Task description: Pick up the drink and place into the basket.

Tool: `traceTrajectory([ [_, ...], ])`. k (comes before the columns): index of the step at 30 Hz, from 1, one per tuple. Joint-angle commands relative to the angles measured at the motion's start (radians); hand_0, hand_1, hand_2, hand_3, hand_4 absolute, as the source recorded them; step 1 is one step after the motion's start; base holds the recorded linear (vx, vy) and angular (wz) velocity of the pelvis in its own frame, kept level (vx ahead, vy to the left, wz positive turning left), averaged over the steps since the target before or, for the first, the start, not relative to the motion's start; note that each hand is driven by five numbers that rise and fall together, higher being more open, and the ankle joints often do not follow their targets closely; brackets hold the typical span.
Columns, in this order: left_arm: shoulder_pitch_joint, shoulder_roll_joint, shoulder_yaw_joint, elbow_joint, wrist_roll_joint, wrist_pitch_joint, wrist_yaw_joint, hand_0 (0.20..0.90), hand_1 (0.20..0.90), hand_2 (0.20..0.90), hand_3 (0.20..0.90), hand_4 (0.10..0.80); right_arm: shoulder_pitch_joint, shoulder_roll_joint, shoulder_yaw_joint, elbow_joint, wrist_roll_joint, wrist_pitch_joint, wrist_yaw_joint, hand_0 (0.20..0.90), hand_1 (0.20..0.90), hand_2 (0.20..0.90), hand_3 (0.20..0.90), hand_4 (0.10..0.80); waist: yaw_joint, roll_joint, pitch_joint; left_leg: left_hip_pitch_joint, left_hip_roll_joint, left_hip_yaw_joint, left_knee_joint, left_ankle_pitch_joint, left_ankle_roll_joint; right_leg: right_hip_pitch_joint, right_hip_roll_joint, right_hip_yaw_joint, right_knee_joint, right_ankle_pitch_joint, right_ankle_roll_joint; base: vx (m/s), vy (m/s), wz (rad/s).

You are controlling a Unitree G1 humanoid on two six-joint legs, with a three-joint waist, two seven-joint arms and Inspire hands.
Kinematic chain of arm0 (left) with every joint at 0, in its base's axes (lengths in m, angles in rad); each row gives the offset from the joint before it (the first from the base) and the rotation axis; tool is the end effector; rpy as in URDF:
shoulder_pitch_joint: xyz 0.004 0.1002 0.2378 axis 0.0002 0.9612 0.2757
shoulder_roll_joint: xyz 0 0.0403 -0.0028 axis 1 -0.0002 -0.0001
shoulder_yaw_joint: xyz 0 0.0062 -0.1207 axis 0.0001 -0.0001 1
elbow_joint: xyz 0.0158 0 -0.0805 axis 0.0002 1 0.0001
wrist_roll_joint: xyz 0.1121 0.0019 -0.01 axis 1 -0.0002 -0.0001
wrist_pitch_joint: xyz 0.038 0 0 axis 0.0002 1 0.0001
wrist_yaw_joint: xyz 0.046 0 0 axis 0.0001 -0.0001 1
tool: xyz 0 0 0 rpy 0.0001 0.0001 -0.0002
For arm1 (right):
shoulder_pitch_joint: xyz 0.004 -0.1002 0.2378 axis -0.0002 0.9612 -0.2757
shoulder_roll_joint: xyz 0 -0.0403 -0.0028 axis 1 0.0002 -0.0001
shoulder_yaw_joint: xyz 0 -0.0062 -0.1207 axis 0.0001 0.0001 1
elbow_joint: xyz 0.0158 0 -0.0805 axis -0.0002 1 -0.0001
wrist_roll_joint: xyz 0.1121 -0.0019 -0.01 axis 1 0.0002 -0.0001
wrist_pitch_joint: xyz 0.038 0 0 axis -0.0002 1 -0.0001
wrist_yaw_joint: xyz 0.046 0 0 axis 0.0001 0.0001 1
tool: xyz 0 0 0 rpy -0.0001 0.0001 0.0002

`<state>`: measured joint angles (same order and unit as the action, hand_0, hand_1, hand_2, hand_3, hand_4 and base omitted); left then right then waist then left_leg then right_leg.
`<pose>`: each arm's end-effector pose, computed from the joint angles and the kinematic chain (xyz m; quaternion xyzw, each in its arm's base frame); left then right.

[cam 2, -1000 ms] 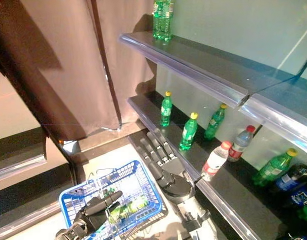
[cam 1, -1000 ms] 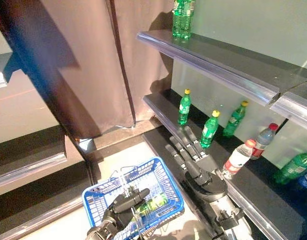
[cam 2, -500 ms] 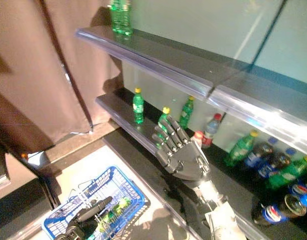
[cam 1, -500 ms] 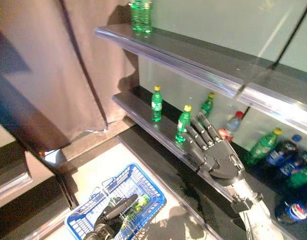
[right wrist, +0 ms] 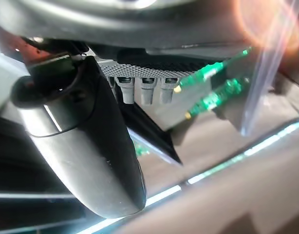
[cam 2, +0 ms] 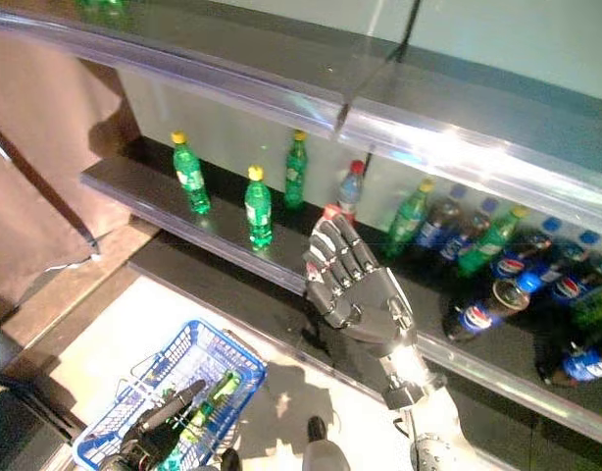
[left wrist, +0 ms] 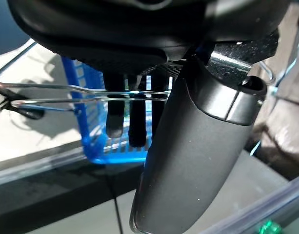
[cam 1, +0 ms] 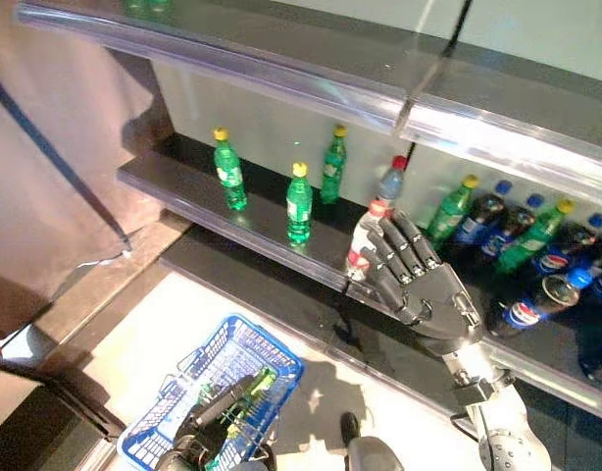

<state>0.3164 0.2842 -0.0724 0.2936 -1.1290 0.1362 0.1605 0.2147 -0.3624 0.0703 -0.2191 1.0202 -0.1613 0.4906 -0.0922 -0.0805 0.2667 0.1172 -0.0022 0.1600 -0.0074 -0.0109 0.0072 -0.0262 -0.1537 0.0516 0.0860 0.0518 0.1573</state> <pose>0.1045 0.2179 -0.0734 -0.3752 0.3421 0.2074 0.8362 0.1694 -0.2098 0.0422 0.3103 -0.1296 0.2366 0.9116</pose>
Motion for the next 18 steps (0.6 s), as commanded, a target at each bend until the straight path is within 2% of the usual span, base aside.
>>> traceTrajectory([
  [1, -0.112, 0.041, 0.02, -0.223, -0.02, -0.154, -0.148, 0.3, 0.3, 0.3, 0.2, 0.1, -0.092, -0.018, -0.042, -0.074, 0.07, -0.131, 0.027, 0.9, 0.9, 0.9, 0.9, 0.8, 0.02, 0.035, -0.084, -0.049, -0.046, -0.049, 0.092, -0.088, 0.066, -0.001, 0.038, -0.051, 0.105, -0.034, -0.005, -0.14, -0.016, -0.03],
  [3, -0.107, 0.031, 0.008, -0.215, 0.0, -0.147, -0.156, 0.3, 0.3, 0.3, 0.2, 0.1, -0.078, -0.006, -0.045, -0.075, 0.057, -0.143, 0.031, 0.9, 0.9, 0.9, 0.9, 0.8, 0.032, 0.028, -0.099, -0.047, -0.041, -0.034, 0.073, -0.085, 0.069, 0.012, 0.035, -0.1, 0.131, -0.051, -0.01, -0.153, -0.037, -0.03],
  [7, -0.133, 0.022, 0.005, -0.169, 0.013, -0.144, -0.172, 0.3, 0.3, 0.3, 0.2, 0.1, -0.065, 0.008, -0.068, -0.065, 0.06, -0.162, 0.01, 0.9, 0.9, 0.9, 0.9, 0.8, 0.031, 0.016, -0.115, -0.032, -0.035, -0.021, 0.048, -0.079, 0.067, 0.025, 0.036, -0.141, 0.159, -0.062, -0.014, -0.082, -0.084, -0.04],
  [11, -0.145, 0.013, 0.017, -0.158, 0.019, -0.155, -0.155, 0.3, 0.3, 0.3, 0.2, 0.1, -0.062, 0.024, -0.084, -0.053, 0.02, -0.221, -0.06, 0.9, 0.9, 0.9, 0.9, 0.8, 0.038, 0.014, -0.122, -0.021, -0.025, -0.024, 0.03, -0.074, 0.051, 0.055, 0.008, -0.162, 0.073, -0.061, -0.015, -0.043, -0.192, -0.11],
  [14, -0.153, -0.006, 0.036, -0.123, 0.015, -0.189, -0.127, 0.3, 0.3, 0.3, 0.2, 0.1, -0.085, 0.043, -0.096, -0.017, -0.116, -0.308, -0.315, 0.9, 0.9, 0.9, 0.9, 0.8, 0.042, 0.024, -0.127, -0.013, -0.009, -0.019, 0.018, -0.071, 0.029, 0.078, -0.023, -0.154, -0.024, -0.036, -0.007, -0.017, -0.232, -0.44],
  [16, -0.151, -0.013, 0.054, -0.118, 0.007, -0.203, -0.114, 0.3, 0.3, 0.3, 0.2, 0.1, -0.088, 0.045, -0.099, -0.003, -0.273, -0.322, -0.485, 0.9, 0.9, 0.9, 0.9, 0.8, 0.04, 0.03, -0.124, -0.011, 0.0, -0.018, 0.017, -0.072, 0.019, 0.078, -0.034, -0.141, -0.047, -0.017, -0.002, -0.029, -0.21, -0.37],
  [17, -0.145, -0.014, 0.064, -0.128, -0.002, -0.212, -0.098, 0.3, 0.3, 0.3, 0.2, 0.1, -0.086, 0.039, -0.097, 0.001, -0.366, -0.33, -0.571, 0.9, 0.9, 0.9, 0.9, 0.8, 0.036, 0.035, -0.12, -0.009, 0.01, -0.022, 0.014, -0.068, 0.015, 0.071, -0.032, -0.125, -0.046, -0.017, 0.0, -0.053, -0.246, -0.39],
  [18, -0.136, -0.013, 0.075, -0.135, -0.026, -0.229, -0.075, 0.3, 0.3, 0.3, 0.2, 0.1, -0.082, 0.022, -0.1, 0.004, -0.416, -0.33, -0.639, 0.9, 0.9, 0.9, 0.9, 0.8, 0.026, 0.043, -0.109, -0.012, 0.038, -0.022, 0.024, -0.065, 0.005, 0.06, -0.015, -0.109, -0.024, -0.04, -0.012, -0.057, -0.25, -0.56],
])
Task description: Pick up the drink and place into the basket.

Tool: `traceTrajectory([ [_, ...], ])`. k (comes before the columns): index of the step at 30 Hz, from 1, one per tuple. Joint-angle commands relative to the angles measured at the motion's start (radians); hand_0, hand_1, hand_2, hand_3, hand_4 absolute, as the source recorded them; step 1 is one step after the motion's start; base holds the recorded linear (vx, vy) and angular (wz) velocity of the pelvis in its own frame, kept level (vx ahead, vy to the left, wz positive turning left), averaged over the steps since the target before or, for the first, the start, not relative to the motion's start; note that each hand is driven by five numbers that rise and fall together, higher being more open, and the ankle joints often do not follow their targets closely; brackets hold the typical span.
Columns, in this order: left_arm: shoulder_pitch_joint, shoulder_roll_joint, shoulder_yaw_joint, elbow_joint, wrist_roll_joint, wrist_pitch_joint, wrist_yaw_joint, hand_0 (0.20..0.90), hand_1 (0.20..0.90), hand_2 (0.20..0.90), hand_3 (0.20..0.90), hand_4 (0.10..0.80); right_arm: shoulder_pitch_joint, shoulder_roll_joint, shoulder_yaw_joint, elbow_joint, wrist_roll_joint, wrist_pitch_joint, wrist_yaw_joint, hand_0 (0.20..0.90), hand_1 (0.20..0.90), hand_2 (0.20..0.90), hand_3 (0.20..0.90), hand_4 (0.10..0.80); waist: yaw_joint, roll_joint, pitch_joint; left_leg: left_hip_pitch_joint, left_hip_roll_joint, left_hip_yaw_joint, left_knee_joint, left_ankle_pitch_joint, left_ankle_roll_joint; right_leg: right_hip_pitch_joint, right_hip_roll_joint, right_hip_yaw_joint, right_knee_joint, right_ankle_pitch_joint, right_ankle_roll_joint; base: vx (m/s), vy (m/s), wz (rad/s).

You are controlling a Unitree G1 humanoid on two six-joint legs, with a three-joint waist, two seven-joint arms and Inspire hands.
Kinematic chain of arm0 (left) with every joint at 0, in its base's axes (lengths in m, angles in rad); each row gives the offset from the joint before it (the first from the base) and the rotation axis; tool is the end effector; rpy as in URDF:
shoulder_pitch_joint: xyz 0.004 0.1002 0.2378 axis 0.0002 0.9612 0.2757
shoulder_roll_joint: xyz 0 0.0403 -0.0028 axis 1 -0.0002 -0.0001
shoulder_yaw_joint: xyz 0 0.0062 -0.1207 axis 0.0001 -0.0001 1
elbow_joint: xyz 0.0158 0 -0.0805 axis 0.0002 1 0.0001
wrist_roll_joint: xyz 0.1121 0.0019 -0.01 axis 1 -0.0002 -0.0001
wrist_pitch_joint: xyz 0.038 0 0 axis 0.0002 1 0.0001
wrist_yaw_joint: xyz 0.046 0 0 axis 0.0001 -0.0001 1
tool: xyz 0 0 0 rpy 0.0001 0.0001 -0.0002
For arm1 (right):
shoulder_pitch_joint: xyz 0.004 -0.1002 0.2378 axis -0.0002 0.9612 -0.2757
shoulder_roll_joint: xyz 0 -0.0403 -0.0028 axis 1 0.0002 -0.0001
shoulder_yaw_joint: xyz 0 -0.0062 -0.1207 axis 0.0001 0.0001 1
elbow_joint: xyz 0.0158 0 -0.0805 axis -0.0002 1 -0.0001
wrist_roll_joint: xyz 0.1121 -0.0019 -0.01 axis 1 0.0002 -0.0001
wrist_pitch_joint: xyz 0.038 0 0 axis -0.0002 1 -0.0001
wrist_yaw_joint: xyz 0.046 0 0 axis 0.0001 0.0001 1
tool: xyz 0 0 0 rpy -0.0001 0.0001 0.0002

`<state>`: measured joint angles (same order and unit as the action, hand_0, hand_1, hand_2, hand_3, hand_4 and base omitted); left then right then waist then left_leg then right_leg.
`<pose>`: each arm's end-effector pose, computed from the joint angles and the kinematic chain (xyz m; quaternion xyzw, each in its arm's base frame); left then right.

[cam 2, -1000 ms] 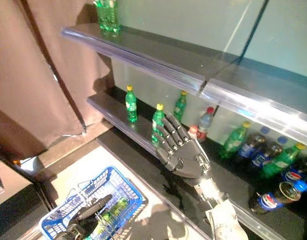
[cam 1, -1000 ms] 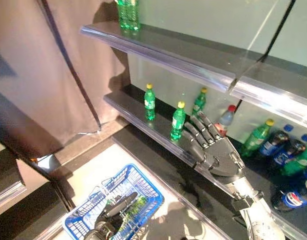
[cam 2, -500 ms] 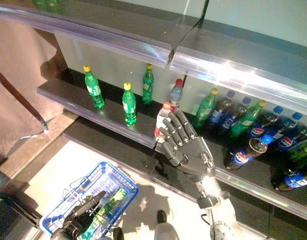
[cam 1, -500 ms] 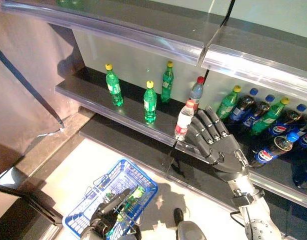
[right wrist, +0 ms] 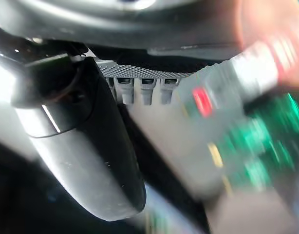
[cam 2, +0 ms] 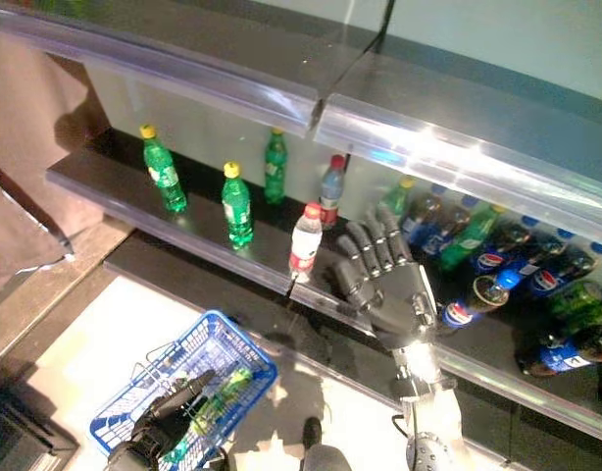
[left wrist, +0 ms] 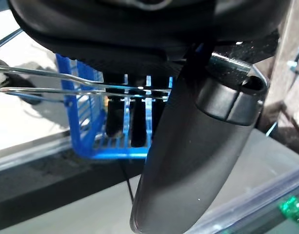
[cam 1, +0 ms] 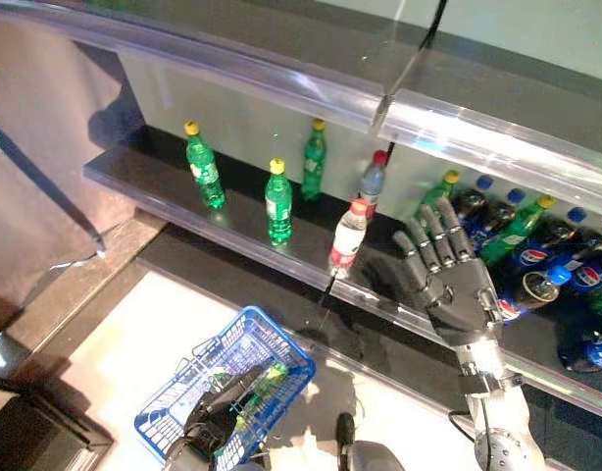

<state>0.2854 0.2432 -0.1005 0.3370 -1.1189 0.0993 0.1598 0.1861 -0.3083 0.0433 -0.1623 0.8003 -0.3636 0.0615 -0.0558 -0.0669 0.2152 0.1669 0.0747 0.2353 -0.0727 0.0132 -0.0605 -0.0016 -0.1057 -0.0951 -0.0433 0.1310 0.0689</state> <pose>0.1098 0.2040 -0.0795 -0.3841 0.3402 0.2044 0.8336 0.1733 -0.2117 0.0439 0.2409 -0.1602 -0.0013 0.9572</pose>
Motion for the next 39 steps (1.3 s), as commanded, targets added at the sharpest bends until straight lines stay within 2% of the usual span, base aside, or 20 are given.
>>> traceTrajectory([
  [1, -0.108, 0.027, 0.104, -0.173, -0.048, -0.201, -0.065, 0.3, 0.3, 0.3, 0.2, 0.1, -0.058, -0.036, -0.076, -0.044, -0.2, -0.123, -0.227, 0.9, 0.9, 0.9, 0.9, 0.8, -0.014, 0.031, -0.052, -0.072, -0.029, -0.094, 0.104, -0.09, 0.064, 0.035, -0.052, 0.038, 0.105, -0.127, 0.066, -0.047, -0.24, -0.58],
  [5, -0.102, 0.01, 0.092, -0.171, -0.077, -0.226, -0.045, 0.3, 0.3, 0.3, 0.2, 0.1, -0.091, -0.084, -0.098, -0.028, -0.226, -0.095, -0.303, 0.9, 0.9, 0.9, 0.9, 0.8, -0.002, 0.034, -0.026, -0.109, 0.006, -0.134, 0.126, -0.055, 0.04, 0.039, -0.013, 0.036, 0.105, -0.14, 0.033, -0.025, -0.203, -0.29],
  [9, -0.084, -0.011, 0.072, -0.162, -0.079, -0.25, -0.045, 0.3, 0.3, 0.3, 0.2, 0.1, -0.114, -0.117, -0.114, -0.031, -0.205, -0.095, -0.347, 0.9, 0.9, 0.9, 0.9, 0.8, 0.016, 0.038, -0.018, -0.136, 0.006, -0.214, 0.109, -0.027, 0.024, 0.038, 0.006, 0.051, 0.09, -0.141, 0.016, -0.029, -0.092, -0.11],
  [13, -0.092, -0.02, 0.059, -0.123, -0.07, -0.253, -0.069, 0.3, 0.3, 0.3, 0.2, 0.1, -0.109, -0.097, -0.121, -0.022, -0.246, -0.127, -0.451, 0.9, 0.9, 0.9, 0.9, 0.8, 0.004, 0.057, -0.025, -0.145, 0.012, -0.187, 0.097, -0.013, 0.012, 0.028, -0.002, 0.025, 0.095, -0.149, 0.013, -0.028, 0.047, -0.03],
  [19, -0.091, -0.025, 0.046, -0.086, -0.068, -0.253, -0.08, 0.3, 0.3, 0.3, 0.2, 0.1, -0.085, -0.072, -0.119, -0.011, -0.42, -0.121, -0.617, 0.9, 0.9, 0.9, 0.9, 0.8, -0.018, 0.086, -0.03, -0.126, -0.003, -0.164, 0.094, -0.021, 0.016, 0.02, -0.024, 0.02, 0.122, -0.156, 0.019, 0.038, 0.089, -0.04],
  [24, -0.071, -0.032, 0.039, -0.063, -0.077, -0.253, -0.105, 0.3, 0.3, 0.3, 0.2, 0.1, -0.07, -0.071, -0.122, -0.012, -0.483, -0.157, -0.661, 0.9, 0.9, 0.9, 0.9, 0.8, -0.026, 0.09, -0.035, -0.11, -0.007, -0.148, 0.088, -0.027, 0.02, 0.028, -0.031, 0.031, 0.111, -0.148, 0.028, 0.04, 0.027, 0.0],
  [30, -0.055, -0.034, 0.033, -0.036, -0.083, -0.251, -0.128, 0.3, 0.3, 0.3, 0.2, 0.1, -0.044, -0.065, -0.153, 0.018, -0.579, -0.136, -0.875, 0.9, 0.9, 0.9, 0.9, 0.8, -0.033, 0.092, -0.039, -0.103, 0.001, -0.135, 0.096, -0.031, 0.021, 0.035, -0.028, 0.039, 0.112, -0.152, 0.03, 0.047, -0.016, 0.0],
  [36, -0.05, -0.031, 0.012, -0.035, -0.1, -0.254, -0.13, 0.3, 0.3, 0.3, 0.2, 0.1, -0.046, -0.067, -0.15, 0.024, -0.627, -0.128, -0.951, 0.9, 0.9, 0.9, 0.9, 0.8, -0.037, 0.103, -0.022, -0.111, 0.006, -0.133, 0.117, -0.031, 0.021, 0.031, -0.024, 0.044, 0.121, -0.158, 0.021, 0.006, -0.002, 0.0],
  [39, -0.051, -0.034, 0.003, -0.032, -0.113, -0.255, -0.133, 0.3, 0.3, 0.3, 0.2, 0.1, -0.056, -0.072, -0.14, 0.026, -0.608, -0.115, -0.9, 0.9, 0.9, 0.9, 0.9, 0.8, -0.037, 0.106, -0.015, -0.116, 0.007, -0.137, 0.125, -0.031, 0.019, 0.029, -0.022, 0.048, 0.123, -0.158, 0.018, 0.0, 0.0, 0.0],
])
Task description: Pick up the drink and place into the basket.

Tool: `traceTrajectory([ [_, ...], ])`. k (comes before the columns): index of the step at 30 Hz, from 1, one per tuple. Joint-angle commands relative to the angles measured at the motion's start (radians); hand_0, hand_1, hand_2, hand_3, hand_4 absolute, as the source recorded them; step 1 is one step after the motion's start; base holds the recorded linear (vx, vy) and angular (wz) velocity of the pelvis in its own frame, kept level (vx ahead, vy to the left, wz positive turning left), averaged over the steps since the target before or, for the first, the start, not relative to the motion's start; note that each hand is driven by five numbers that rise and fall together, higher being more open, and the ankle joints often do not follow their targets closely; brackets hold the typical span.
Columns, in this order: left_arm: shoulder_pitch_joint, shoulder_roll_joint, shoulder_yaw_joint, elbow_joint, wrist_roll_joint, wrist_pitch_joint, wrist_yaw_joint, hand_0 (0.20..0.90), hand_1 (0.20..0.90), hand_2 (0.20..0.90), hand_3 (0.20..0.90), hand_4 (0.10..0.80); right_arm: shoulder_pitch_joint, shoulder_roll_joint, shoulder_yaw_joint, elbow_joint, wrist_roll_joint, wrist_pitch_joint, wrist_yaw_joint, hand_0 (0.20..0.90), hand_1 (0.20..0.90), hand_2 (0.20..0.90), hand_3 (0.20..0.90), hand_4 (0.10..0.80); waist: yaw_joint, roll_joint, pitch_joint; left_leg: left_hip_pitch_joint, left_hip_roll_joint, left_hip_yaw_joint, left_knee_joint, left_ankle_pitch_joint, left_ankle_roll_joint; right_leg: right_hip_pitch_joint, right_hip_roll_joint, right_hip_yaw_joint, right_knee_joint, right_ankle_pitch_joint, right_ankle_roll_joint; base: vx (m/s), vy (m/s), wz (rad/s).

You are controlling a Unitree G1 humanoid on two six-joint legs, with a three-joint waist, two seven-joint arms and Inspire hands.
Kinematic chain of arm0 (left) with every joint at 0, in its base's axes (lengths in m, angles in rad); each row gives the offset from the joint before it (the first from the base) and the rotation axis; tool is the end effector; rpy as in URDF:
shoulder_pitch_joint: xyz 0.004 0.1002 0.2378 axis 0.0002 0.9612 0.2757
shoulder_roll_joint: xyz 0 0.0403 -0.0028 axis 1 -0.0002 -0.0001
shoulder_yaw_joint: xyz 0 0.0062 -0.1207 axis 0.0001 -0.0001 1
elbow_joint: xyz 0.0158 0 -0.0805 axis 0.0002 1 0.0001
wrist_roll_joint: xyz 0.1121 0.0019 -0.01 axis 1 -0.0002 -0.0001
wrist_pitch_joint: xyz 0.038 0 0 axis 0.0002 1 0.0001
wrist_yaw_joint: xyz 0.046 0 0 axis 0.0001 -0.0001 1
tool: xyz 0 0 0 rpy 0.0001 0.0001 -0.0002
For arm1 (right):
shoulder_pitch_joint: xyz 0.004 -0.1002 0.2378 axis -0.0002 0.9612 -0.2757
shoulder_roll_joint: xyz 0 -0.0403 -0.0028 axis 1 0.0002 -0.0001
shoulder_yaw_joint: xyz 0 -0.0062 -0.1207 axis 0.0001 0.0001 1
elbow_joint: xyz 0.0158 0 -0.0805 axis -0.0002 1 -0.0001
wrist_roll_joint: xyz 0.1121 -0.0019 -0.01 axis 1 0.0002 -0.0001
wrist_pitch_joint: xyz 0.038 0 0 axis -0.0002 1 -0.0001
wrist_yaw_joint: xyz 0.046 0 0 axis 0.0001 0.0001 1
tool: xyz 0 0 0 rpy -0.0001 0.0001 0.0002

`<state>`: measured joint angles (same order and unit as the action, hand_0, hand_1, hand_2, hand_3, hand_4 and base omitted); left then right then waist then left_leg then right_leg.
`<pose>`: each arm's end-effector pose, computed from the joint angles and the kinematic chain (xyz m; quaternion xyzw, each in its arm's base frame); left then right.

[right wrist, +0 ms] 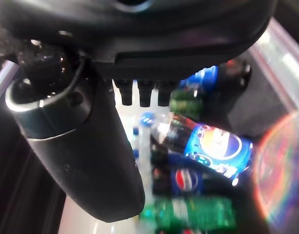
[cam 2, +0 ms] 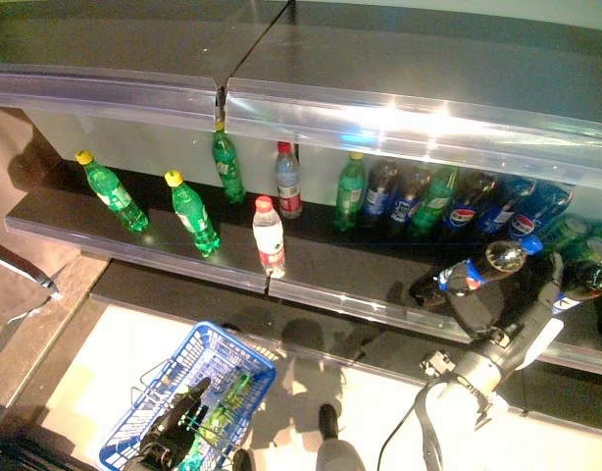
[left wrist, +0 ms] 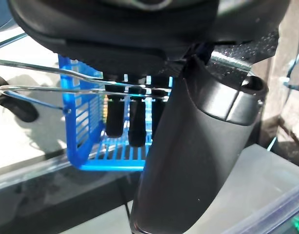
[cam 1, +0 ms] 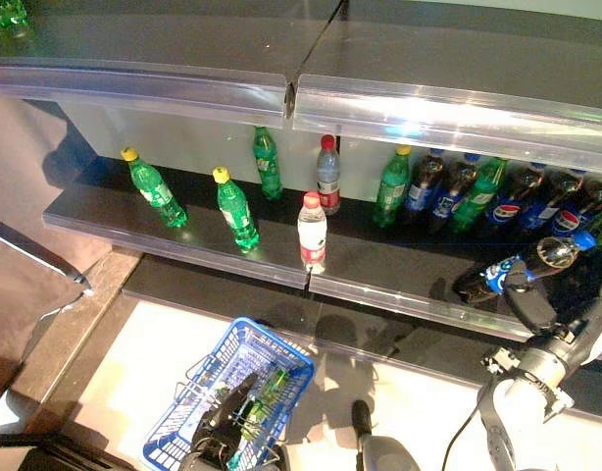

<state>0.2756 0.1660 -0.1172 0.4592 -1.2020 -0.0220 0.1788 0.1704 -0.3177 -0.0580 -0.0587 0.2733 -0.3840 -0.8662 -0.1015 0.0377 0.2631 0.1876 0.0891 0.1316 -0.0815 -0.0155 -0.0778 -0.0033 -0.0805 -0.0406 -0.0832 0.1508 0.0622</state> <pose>0.0997 0.1876 -0.0974 -0.4297 0.3356 0.2696 0.7937 0.1749 -0.2302 0.0376 0.0313 -0.1456 -0.4465 0.8823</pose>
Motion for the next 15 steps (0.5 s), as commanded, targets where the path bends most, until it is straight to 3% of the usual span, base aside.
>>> traceTrajectory([
  [1, -0.04, 0.042, 0.019, -0.154, -0.031, -0.132, -0.154, 0.3, 0.3, 0.3, 0.2, 0.1, -0.039, -0.064, -0.036, -0.076, -0.075, -0.089, 0.043, 0.9, 0.9, 0.9, 0.9, 0.8, 0.009, 0.001, -0.063, -0.135, -0.007, -0.033, 0.132, -0.001, 0.035, 0.032, -0.048, -0.006, 0.161, -0.176, 0.025, 0.042, -0.006, 0.0],
  [15, -0.021, 0.052, 0.031, -0.183, -0.031, -0.119, -0.157, 0.3, 0.3, 0.3, 0.2, 0.1, -0.005, -0.05, -0.018, -0.061, 0.0, -0.114, 0.145, 0.9, 0.9, 0.9, 0.9, 0.8, 0.02, -0.007, -0.072, -0.134, -0.004, -0.041, 0.116, 0.008, 0.032, 0.041, -0.049, -0.018, 0.144, -0.172, 0.027, 0.014, -0.005, 0.0],
])
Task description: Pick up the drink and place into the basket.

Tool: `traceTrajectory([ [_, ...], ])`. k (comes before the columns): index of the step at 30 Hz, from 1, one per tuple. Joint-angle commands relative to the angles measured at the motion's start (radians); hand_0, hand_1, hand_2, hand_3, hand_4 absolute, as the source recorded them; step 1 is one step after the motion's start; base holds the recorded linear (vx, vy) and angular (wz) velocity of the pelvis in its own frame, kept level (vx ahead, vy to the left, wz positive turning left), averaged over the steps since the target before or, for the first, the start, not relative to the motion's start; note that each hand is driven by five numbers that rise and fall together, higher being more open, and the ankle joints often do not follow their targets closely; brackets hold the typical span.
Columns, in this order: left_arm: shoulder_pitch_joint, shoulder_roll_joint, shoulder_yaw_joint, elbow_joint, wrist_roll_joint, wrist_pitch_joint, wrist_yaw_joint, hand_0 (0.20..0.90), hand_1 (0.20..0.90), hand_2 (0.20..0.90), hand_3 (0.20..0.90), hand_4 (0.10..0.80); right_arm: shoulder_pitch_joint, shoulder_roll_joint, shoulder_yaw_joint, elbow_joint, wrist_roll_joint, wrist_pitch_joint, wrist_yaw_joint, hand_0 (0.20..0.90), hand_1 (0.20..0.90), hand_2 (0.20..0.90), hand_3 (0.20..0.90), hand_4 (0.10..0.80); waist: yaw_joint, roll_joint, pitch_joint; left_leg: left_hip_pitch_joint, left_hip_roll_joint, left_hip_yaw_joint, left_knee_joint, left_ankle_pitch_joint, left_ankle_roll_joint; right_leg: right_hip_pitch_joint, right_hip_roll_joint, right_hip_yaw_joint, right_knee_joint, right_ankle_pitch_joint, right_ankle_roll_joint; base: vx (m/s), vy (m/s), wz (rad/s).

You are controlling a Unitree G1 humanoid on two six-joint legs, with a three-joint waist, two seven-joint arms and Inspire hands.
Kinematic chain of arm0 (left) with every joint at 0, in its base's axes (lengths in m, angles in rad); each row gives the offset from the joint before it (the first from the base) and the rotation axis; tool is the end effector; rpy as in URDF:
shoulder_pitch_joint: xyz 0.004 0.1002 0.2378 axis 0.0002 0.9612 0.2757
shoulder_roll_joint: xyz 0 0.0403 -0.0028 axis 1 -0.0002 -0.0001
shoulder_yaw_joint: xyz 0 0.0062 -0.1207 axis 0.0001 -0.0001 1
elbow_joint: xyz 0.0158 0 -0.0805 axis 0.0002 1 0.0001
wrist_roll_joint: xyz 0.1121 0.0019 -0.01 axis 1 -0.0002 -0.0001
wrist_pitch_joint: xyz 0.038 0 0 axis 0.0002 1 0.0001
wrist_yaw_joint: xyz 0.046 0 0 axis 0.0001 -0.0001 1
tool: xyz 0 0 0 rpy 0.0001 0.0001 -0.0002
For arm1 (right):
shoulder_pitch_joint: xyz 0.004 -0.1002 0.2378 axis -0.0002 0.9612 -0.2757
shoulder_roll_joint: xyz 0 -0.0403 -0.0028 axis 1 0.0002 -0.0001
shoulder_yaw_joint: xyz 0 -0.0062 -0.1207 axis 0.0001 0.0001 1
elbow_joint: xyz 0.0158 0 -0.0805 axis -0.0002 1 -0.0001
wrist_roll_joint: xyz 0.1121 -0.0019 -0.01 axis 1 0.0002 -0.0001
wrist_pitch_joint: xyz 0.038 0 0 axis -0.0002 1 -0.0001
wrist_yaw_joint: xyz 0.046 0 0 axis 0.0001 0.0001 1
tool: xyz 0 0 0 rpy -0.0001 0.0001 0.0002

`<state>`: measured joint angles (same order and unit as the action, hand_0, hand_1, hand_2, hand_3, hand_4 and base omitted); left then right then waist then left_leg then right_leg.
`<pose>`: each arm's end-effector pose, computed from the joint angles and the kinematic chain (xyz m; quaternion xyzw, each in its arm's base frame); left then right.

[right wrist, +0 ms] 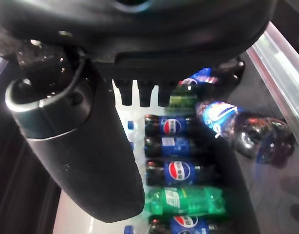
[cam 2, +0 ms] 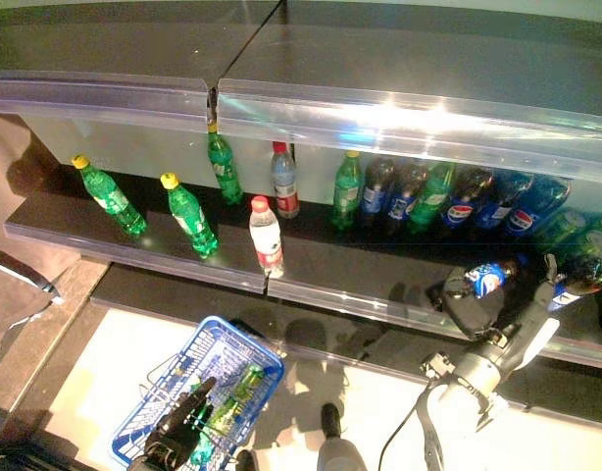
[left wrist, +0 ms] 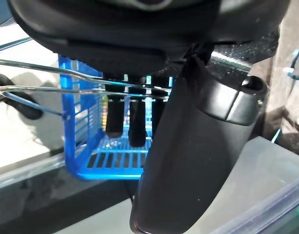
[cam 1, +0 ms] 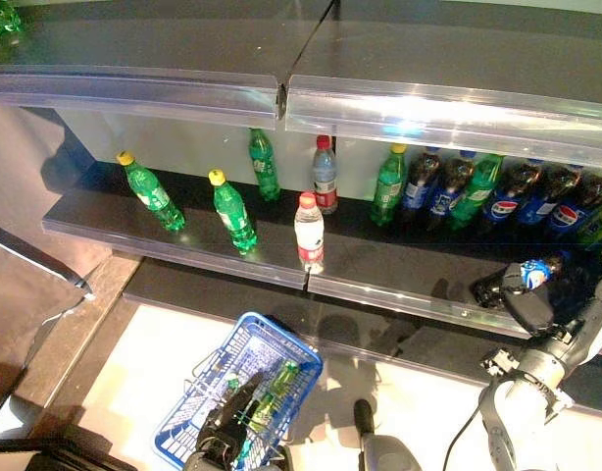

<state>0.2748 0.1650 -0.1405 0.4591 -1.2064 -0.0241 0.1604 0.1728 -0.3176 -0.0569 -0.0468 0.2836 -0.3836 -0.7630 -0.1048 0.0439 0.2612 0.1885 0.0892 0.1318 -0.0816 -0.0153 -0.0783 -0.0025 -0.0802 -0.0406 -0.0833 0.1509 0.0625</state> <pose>0.0997 0.1831 -0.0979 -0.4333 0.3373 0.2540 0.7962 0.1741 -0.2310 0.0349 0.0258 -0.1388 -0.4034 0.9041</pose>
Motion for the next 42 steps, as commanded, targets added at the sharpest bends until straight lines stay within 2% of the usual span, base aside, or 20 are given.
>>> traceTrajectory([
  [1, -0.019, 0.053, 0.051, -0.183, -0.028, -0.12, -0.139, 0.3, 0.3, 0.3, 0.2, 0.1, -0.007, -0.051, -0.017, -0.07, 0.0, -0.113, 0.057, 0.9, 0.9, 0.9, 0.9, 0.8, 0.025, -0.013, -0.068, -0.139, -0.005, -0.042, 0.118, 0.008, 0.033, 0.04, -0.049, -0.02, 0.144, -0.172, 0.026, 0.0, 0.0, 0.0],
  [6, -0.019, 0.057, 0.057, -0.184, -0.025, -0.11, -0.142, 0.3, 0.3, 0.3, 0.2, 0.1, -0.004, -0.058, -0.002, -0.065, 0.008, -0.093, 0.163, 0.9, 0.9, 0.9, 0.9, 0.8, 0.03, -0.016, -0.064, -0.143, -0.006, -0.048, 0.117, 0.01, 0.034, 0.039, -0.048, -0.022, 0.139, -0.169, 0.027, 0.0, 0.0, 0.0],
  [8, -0.021, 0.064, 0.062, -0.193, -0.019, -0.102, -0.139, 0.3, 0.3, 0.3, 0.2, 0.1, -0.007, -0.082, 0.0, -0.067, -0.024, -0.062, 0.255, 0.9, 0.9, 0.9, 0.9, 0.8, 0.035, -0.021, -0.062, -0.148, -0.005, -0.049, 0.12, 0.01, 0.034, 0.038, -0.047, -0.025, 0.138, -0.167, 0.029, 0.005, -0.021, 0.0],
  [10, -0.028, 0.077, 0.072, -0.2, -0.013, -0.084, -0.137, 0.3, 0.3, 0.3, 0.2, 0.1, -0.022, -0.138, -0.003, -0.064, -0.095, -0.028, 0.276, 0.9, 0.9, 0.9, 0.9, 0.8, 0.042, -0.028, -0.057, -0.155, -0.003, -0.051, 0.126, 0.011, 0.033, 0.036, -0.047, -0.031, 0.139, -0.166, 0.031, 0.001, -0.058, 0.0],
  [13, -0.046, 0.1, 0.095, -0.193, -0.006, -0.056, -0.139, 0.3, 0.3, 0.3, 0.2, 0.1, -0.046, -0.227, -0.033, -0.033, -0.109, 0.082, 0.309, 0.9, 0.9, 0.9, 0.9, 0.8, 0.053, -0.043, -0.048, -0.167, -0.001, -0.054, 0.138, 0.008, 0.029, 0.034, -0.045, -0.036, 0.141, -0.165, 0.036, -0.003, -0.085, 0.02],
  [20, -0.092, 0.151, 0.12, -0.203, -0.002, -0.012, -0.116, 0.3, 0.3, 0.3, 0.2, 0.1, -0.104, -0.379, -0.056, -0.009, -0.131, 0.142, 0.387, 0.9, 0.9, 0.9, 0.9, 0.8, 0.079, -0.07, -0.019, -0.203, 0.006, -0.068, 0.154, 0.01, 0.028, 0.02, -0.037, -0.042, 0.143, -0.16, 0.044, -0.027, -0.09, 0.01],
  [26, -0.129, 0.196, 0.128, -0.2, 0.003, 0.004, -0.116, 0.3, 0.3, 0.3, 0.2, 0.1, -0.156, -0.516, -0.057, 0.06, -0.228, 0.174, 0.428, 0.9, 0.9, 0.9, 0.9, 0.8, 0.101, -0.093, 0.01, -0.238, 0.013, -0.081, 0.159, 0.014, 0.028, 0.011, -0.031, -0.044, 0.129, -0.148, 0.052, -0.048, -0.1, 0.01],
  [32, -0.122, 0.247, 0.151, -0.193, -0.008, 0.014, -0.13, 0.3, 0.3, 0.3, 0.2, 0.1, -0.106, -0.652, -0.107, 0.081, -0.381, 0.244, 0.464, 0.9, 0.9, 0.9, 0.9, 0.8, 0.105, -0.119, 0.01, -0.254, 0.021, -0.084, 0.16, 0.013, 0.026, 0.007, -0.023, -0.047, 0.123, -0.142, 0.058, -0.007, -0.095, 0.01],
  [33, -0.116, 0.267, 0.162, -0.198, -0.014, 0.021, -0.132, 0.3, 0.3, 0.3, 0.2, 0.1, -0.073, -0.704, -0.124, 0.078, -0.395, 0.264, 0.505, 0.9, 0.9, 0.9, 0.9, 0.8, 0.104, -0.13, 0.009, -0.257, 0.022, -0.085, 0.157, 0.013, 0.026, 0.006, -0.019, -0.045, 0.119, -0.14, 0.06, 0.002, -0.112, 0.01],
  [36, -0.104, 0.297, 0.175, -0.206, -0.021, 0.031, -0.133, 0.3, 0.3, 0.3, 0.2, 0.1, -0.013, -0.77, -0.161, 0.056, -0.357, 0.283, 0.575, 0.9, 0.9, 0.9, 0.9, 0.8, 0.102, -0.147, 0.007, -0.26, 0.027, -0.084, 0.155, 0.013, 0.026, 0.005, -0.013, -0.043, 0.116, -0.138, 0.061, 0.003, -0.102, -0.01],
  [42, -0.103, 0.331, 0.188, -0.214, -0.019, 0.049, -0.133, 0.3, 0.3, 0.3, 0.2, 0.1, 0.026, -0.821, -0.164, 0.077, -0.371, 0.346, 0.697, 0.9, 0.9, 0.9, 0.9, 0.8, 0.104, -0.162, 0.007, -0.267, 0.032, -0.081, 0.156, 0.015, 0.025, 0.006, -0.007, -0.039, 0.111, -0.136, 0.061, 0.0, -0.082, -0.03],
])
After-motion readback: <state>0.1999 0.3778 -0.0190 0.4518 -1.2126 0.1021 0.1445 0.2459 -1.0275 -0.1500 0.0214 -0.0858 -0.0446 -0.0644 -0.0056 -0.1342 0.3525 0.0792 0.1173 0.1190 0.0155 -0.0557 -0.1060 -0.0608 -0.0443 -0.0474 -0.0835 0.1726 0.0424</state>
